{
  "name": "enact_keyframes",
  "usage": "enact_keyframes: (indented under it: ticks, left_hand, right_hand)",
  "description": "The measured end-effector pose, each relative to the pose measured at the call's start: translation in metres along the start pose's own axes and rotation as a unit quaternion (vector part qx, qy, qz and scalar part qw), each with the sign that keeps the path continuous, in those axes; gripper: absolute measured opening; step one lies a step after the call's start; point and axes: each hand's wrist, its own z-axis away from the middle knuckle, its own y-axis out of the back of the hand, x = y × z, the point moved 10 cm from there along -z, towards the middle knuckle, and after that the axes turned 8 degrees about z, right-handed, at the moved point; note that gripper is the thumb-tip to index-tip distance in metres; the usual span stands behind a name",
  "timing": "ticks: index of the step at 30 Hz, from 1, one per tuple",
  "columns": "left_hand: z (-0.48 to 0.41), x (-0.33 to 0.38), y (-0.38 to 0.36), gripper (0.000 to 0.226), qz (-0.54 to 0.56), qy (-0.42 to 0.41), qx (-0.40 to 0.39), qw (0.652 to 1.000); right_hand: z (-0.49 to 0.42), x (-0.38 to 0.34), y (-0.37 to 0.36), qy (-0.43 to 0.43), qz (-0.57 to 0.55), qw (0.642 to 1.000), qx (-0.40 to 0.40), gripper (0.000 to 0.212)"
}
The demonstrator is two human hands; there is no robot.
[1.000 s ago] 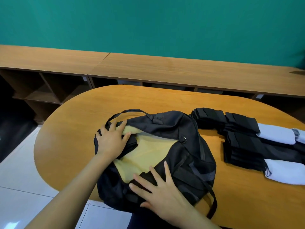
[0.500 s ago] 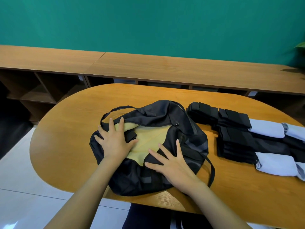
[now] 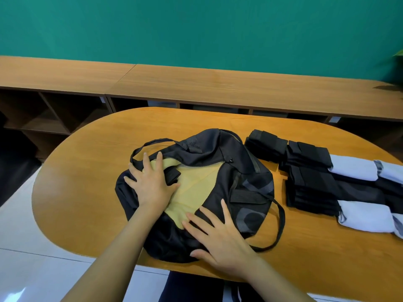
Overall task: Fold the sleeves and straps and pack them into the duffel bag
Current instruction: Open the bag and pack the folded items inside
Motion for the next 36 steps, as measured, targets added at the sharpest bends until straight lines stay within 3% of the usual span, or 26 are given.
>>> enact_keyframes:
  ticks: [3, 7, 12, 15, 17, 21, 25, 29, 32, 34, 36]
  left_hand:
    - [-0.005, 0.000, 0.000, 0.104, 0.005, 0.001, 0.006, 1.000]
    - [-0.008, -0.004, -0.002, 0.103, 0.010, -0.001, 0.004, 1.000]
    - [-0.007, -0.004, -0.001, 0.099, 0.003, -0.014, 0.020, 1.000]
    - [-0.005, -0.002, -0.002, 0.097, -0.002, -0.019, 0.026, 0.999]
    - [-0.004, -0.001, -0.002, 0.096, -0.004, -0.021, 0.032, 0.999]
    - [-0.005, 0.001, -0.002, 0.095, -0.008, -0.026, 0.038, 0.999]
    - [-0.004, 0.000, -0.002, 0.095, -0.009, -0.026, 0.041, 0.999]
    - [-0.005, 0.002, -0.002, 0.095, -0.007, -0.029, 0.043, 0.999]
    - [-0.004, 0.002, -0.003, 0.095, -0.010, -0.028, 0.039, 0.999]
    - [-0.004, 0.002, -0.002, 0.095, -0.010, -0.029, 0.038, 0.999]
    - [-0.003, 0.001, -0.003, 0.094, -0.010, -0.028, 0.033, 0.999]
  right_hand:
    - [-0.002, -0.001, -0.002, 0.007, -0.012, 1.000, -0.020, 0.062]
    - [0.004, 0.021, 0.026, -0.022, -0.072, 0.997, 0.030, 0.056]
    - [0.047, 0.131, 0.062, -0.225, -0.020, 0.968, 0.108, 0.053]
    - [0.093, 0.207, 0.043, -0.392, 0.023, 0.919, 0.034, 0.063]
    - [0.122, 0.233, 0.028, -0.457, 0.025, 0.889, -0.023, 0.071]
    - [0.135, 0.228, 0.013, -0.467, 0.028, 0.879, -0.093, 0.079]
    - [0.126, 0.191, 0.024, -0.465, 0.009, 0.880, -0.094, 0.079]
    - [0.124, 0.191, 0.051, -0.444, -0.067, 0.890, -0.078, 0.059]
    - [0.136, 0.235, 0.072, -0.466, -0.146, 0.872, -0.032, 0.049]
    - [0.143, 0.262, 0.060, -0.465, -0.216, 0.854, -0.086, 0.060]
    - [0.151, 0.270, 0.033, -0.447, -0.300, 0.821, -0.191, 0.070]
